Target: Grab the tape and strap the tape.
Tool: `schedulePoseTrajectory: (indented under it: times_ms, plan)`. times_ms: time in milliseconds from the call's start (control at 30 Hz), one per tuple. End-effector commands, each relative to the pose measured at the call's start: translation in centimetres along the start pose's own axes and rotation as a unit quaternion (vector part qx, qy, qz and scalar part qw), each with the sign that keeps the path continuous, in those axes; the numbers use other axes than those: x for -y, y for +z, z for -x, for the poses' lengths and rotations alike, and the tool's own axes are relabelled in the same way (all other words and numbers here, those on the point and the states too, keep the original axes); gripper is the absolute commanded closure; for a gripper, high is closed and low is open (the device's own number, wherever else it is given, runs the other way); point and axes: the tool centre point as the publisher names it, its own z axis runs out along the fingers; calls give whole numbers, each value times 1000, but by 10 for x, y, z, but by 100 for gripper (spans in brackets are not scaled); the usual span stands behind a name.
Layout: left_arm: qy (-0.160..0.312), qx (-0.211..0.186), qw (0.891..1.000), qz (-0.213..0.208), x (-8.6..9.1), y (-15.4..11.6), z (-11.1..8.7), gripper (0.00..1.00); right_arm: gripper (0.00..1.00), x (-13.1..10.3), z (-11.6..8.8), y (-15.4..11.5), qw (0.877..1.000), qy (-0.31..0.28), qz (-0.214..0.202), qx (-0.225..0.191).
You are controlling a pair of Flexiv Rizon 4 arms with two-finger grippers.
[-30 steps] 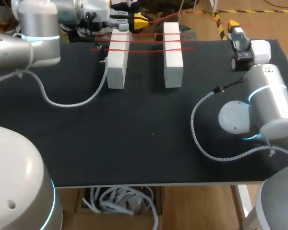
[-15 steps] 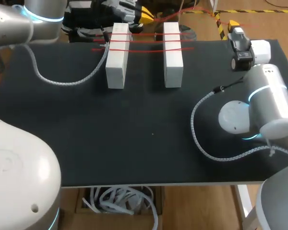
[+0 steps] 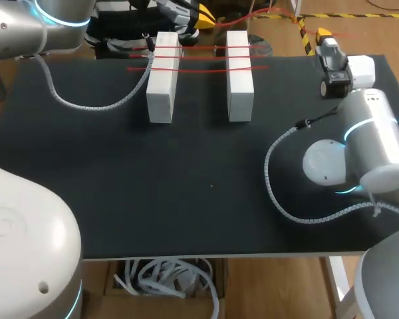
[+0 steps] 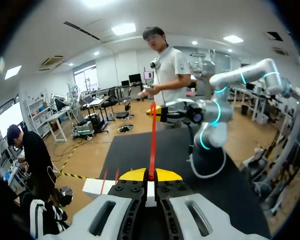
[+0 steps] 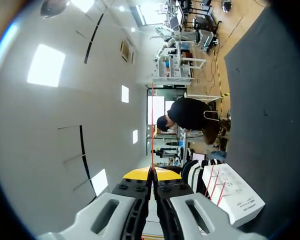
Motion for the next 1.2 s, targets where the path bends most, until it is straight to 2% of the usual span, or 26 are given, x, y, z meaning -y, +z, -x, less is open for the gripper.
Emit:
schedulePoseTrajectory:
  times_ms: [33,200,333,600,800,900,1033,1200]
  plan:
    - [-8,-1,999,50,2,2,-2,100,100,0,-1,0,1000,-1,-1,1]
    - [-11,-6,992,128,10,9,0,100,100,0,-1,0,1000,-1,-1,1]
    - [-19,-12,989,147,13,11,2,100,100,0,-1,0,1000,-1,-1,1]
    - [-27,-23,975,222,18,15,6,100,100,0,-1,0,1000,-1,-1,1]
    - [-30,-28,969,243,21,17,6,100,100,0,-1,0,1000,-1,-1,1]
    - [-28,-18,962,270,22,17,7,100,100,0,-1,0,1000,-1,-1,1]
    - [-33,-8,959,281,22,17,6,100,100,0,-1,0,1000,-1,-1,1]
    - [-34,-25,952,304,19,26,2,100,100,0,-1,0,1000,-1,-1,1]
